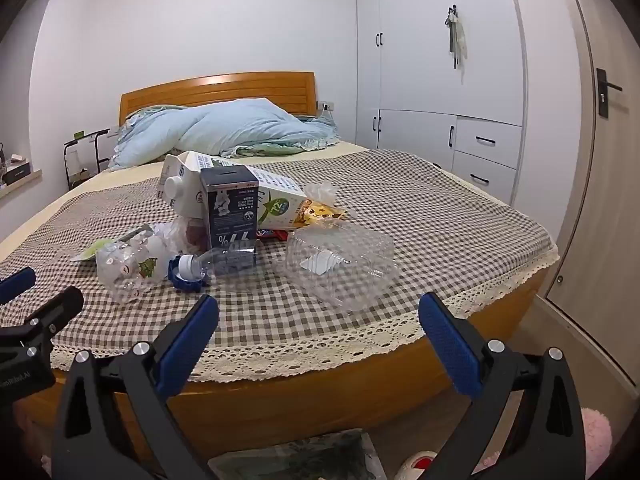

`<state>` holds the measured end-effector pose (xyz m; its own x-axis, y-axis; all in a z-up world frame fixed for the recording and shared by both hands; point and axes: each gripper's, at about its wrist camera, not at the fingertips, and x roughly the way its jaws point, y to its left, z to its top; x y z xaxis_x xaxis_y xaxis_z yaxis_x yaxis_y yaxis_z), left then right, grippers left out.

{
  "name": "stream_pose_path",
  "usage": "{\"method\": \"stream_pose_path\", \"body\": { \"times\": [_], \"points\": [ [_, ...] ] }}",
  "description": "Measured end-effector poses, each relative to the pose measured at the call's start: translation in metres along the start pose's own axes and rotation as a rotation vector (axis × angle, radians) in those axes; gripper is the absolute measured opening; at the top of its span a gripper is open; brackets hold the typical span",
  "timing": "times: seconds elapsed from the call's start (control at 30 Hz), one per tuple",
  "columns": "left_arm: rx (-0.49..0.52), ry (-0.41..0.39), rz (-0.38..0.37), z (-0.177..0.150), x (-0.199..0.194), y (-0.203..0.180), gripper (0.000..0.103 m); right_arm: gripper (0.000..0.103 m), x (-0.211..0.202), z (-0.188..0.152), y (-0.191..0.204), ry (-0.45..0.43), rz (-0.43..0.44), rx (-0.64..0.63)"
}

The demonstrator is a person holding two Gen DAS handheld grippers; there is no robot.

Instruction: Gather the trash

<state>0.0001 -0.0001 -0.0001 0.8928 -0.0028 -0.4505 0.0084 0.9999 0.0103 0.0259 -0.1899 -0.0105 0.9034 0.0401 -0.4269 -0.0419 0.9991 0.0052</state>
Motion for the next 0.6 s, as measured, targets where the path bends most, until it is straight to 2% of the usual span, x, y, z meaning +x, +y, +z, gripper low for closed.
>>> {"method": "stream_pose_path", "body": {
  "times": [0.6],
  "points": [
    [-0.011,-0.011,0.002,-0.0004,-0.0054,-0.0006,0.096,0.097,-0.0076,0.0019,0.0003,-0.020,-0.001,-0.004]
  ]
}}
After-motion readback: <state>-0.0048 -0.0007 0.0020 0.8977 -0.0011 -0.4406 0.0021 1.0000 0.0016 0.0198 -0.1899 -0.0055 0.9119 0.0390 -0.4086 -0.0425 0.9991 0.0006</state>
